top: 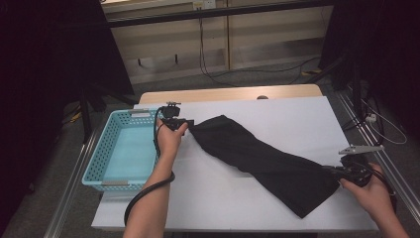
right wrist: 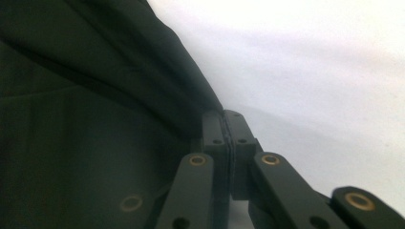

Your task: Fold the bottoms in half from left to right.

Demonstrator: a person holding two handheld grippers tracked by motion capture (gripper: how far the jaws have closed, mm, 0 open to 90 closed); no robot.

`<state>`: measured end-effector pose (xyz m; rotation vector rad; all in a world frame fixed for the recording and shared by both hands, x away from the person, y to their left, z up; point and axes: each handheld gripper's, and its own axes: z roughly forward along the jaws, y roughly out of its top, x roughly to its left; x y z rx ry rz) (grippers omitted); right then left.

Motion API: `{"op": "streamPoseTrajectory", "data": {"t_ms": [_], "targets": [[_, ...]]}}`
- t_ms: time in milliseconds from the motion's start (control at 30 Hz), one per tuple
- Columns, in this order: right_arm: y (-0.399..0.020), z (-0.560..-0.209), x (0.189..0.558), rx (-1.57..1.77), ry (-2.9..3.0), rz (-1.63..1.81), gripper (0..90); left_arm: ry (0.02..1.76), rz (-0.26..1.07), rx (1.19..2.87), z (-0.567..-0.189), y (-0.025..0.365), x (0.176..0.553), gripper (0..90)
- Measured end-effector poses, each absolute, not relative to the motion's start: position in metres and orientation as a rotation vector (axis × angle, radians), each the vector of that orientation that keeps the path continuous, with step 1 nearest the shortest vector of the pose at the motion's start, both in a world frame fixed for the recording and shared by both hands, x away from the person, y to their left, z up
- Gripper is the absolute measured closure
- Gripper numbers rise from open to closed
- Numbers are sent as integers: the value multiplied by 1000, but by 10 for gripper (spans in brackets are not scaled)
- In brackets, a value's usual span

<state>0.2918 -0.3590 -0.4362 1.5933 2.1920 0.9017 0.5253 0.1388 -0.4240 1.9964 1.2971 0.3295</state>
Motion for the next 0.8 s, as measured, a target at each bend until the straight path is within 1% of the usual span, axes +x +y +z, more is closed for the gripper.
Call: {"op": "streamPoseTrajectory", "data": {"t_ms": [100,300,333,400,500,533,633,700,800], "targets": [[-358,-436,292,1585,2196,902,892,1298,321,2005,-428,137,520,508],[-356,-435,292,1570,2201,908,892,1353,291,2004,-442,135,519,543],[-356,-435,291,1570,2200,908,892,1361,300,2015,-444,134,520,569],[-356,-435,291,1570,2201,910,892,1368,314,2012,-444,132,522,592],[-356,-436,292,1571,2204,904,892,1371,313,2039,-444,129,527,665],[-356,-437,293,1571,2207,906,892,1369,305,2055,-443,128,528,714],[-356,-437,293,1571,2210,906,892,1377,286,2068,-443,127,532,792],[-356,-437,293,1571,2210,906,892,1386,261,2075,-443,128,533,859],[-359,-437,292,1571,2209,907,892,1394,256,2088,-439,131,534,878]]}}
